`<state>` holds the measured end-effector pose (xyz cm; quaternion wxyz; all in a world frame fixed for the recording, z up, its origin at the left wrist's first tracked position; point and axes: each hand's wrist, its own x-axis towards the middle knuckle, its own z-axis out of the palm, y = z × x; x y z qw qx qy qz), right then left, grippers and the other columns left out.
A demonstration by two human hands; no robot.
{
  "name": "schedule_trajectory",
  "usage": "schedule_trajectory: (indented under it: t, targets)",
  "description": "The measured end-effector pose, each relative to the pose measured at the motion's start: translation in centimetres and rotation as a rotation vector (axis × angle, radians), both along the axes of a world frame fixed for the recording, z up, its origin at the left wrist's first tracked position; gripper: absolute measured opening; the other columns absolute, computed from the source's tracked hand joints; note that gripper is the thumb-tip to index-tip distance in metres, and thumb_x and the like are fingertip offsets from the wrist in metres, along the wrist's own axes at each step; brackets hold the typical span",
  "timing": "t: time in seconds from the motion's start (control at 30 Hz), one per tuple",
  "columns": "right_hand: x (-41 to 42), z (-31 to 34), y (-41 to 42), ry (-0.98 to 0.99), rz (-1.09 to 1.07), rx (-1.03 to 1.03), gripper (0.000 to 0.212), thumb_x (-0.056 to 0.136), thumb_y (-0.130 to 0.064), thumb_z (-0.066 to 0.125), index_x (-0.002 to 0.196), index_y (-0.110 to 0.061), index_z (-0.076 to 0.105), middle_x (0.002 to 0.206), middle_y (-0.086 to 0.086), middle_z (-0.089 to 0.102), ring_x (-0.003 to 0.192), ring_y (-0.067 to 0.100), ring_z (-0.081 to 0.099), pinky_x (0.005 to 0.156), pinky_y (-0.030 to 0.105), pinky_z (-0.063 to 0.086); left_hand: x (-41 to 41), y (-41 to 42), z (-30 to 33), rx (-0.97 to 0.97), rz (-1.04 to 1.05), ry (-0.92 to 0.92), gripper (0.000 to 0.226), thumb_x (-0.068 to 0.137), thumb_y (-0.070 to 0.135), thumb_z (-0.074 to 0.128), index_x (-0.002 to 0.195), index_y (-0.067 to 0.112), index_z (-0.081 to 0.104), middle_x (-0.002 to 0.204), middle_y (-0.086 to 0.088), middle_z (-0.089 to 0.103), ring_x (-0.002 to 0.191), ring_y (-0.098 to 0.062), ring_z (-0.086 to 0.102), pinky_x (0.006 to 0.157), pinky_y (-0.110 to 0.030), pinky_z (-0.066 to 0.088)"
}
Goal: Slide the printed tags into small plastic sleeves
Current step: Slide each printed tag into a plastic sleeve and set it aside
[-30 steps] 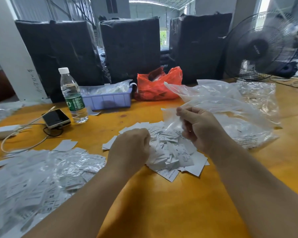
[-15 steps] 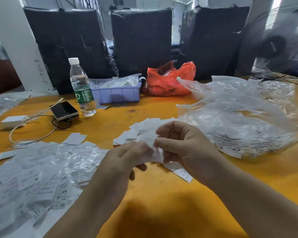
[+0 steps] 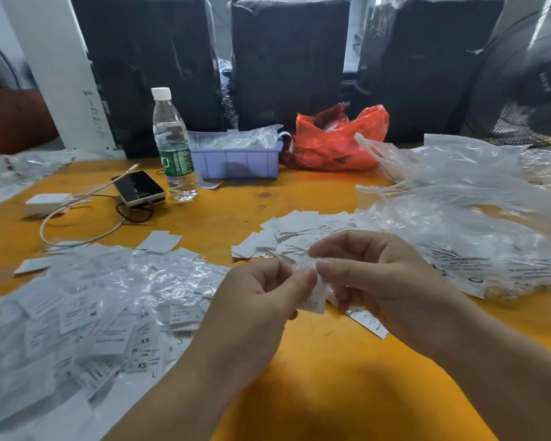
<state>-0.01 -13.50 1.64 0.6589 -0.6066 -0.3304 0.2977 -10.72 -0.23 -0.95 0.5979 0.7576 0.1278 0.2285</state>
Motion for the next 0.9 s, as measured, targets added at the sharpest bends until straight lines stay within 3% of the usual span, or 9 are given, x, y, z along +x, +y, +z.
schedule_trajectory:
  t: [0.1,0.2,0.3,0.4,0.6,0.73,0.83,0.9]
  targets:
    - [0.0,0.0,0.0,0.014,-0.016,-0.001,0.038,0.068,-0.01,0.072,0.105,-0.004,0.066,0.073,0.006,0.064,0.06,0.017,0.058,0.053,0.026,0.049,0.0,0.0,0.0,0.025,-0.006,0.011,0.04,0.078,0.057,0.068,0.063,0.021,0.064,0.057,0.005,0.056,0.053,-0.003,0.051,0.051,-0.011,0.038]
    - [0.0,0.1,-0.3,-0.082,-0.036,-0.041,0.042,0.069,-0.012,0.076,0.11,-0.014,0.066,0.095,0.01,0.069,0.078,0.021,0.066,0.063,0.024,0.055,0.1,0.1,-0.2,0.069,-0.014,0.018,0.045,0.08,0.06,0.067,0.065,0.018,0.062,0.06,0.0,0.054,0.055,-0.005,0.051,0.052,-0.014,0.038]
    - [0.3,0.0,-0.7,-0.359,-0.049,-0.104,0.034,0.076,-0.017,0.078,0.107,-0.03,0.07,0.106,-0.007,0.068,0.099,0.009,0.063,0.077,0.026,0.056,0.2,0.2,-0.3,0.099,-0.043,0.035,0.039,0.079,0.056,0.06,0.064,0.019,0.061,0.059,0.003,0.053,0.056,-0.005,0.05,0.053,-0.014,0.038]
    - [0.6,0.1,-1.0,-0.531,0.035,-0.153,0.025,0.081,-0.022,0.076,0.104,-0.032,0.072,0.113,-0.019,0.064,0.112,0.003,0.057,0.094,0.034,0.051,0.2,0.2,-0.1,0.095,-0.092,0.038,0.037,0.081,0.053,0.056,0.064,0.021,0.064,0.059,0.007,0.054,0.057,-0.006,0.05,0.054,-0.014,0.038]
    - [0.5,0.0,-0.9,-0.559,0.091,-0.183,0.017,0.084,-0.028,0.073,0.1,-0.023,0.074,0.104,-0.01,0.07,0.102,0.011,0.065,0.092,0.042,0.051,0.1,0.3,0.2,0.073,-0.125,0.018,0.035,0.082,0.05,0.055,0.067,0.022,0.069,0.06,0.011,0.057,0.058,-0.003,0.052,0.055,-0.011,0.039]
    - [0.8,-0.3,-0.9,-0.497,0.029,-0.195,0.014,0.085,-0.021,0.075,0.097,-0.026,0.072,0.097,-0.004,0.071,0.091,0.022,0.069,0.082,0.053,0.055,0.1,0.6,0.2,-0.001,-0.077,0.022,0.036,0.08,0.05,0.064,0.076,0.015,0.069,0.061,0.003,0.059,0.058,-0.011,0.051,0.057,-0.024,0.04]
    - [1.0,-0.3,-0.9,-0.46,-0.057,-0.164,0.016,0.082,-0.016,0.076,0.092,-0.028,0.073,0.085,-0.005,0.07,0.073,0.015,0.068,0.069,0.043,0.057,0.1,0.8,0.4,-0.042,0.004,-0.001,0.014,0.084,0.031,0.071,0.076,0.019,0.071,0.06,-0.001,0.061,0.054,-0.007,0.054,0.052,-0.019,0.044]
    - [1.2,-0.3,-0.8,-0.466,-0.108,-0.162,0.017,0.081,-0.015,0.077,0.092,-0.028,0.072,0.084,-0.006,0.071,0.069,0.011,0.066,0.069,0.038,0.055,0.0,0.9,0.5,-0.058,0.064,-0.036,0.01,0.084,0.02,0.07,0.076,0.019,0.073,0.061,-0.004,0.062,0.054,-0.005,0.058,0.051,-0.016,0.046]
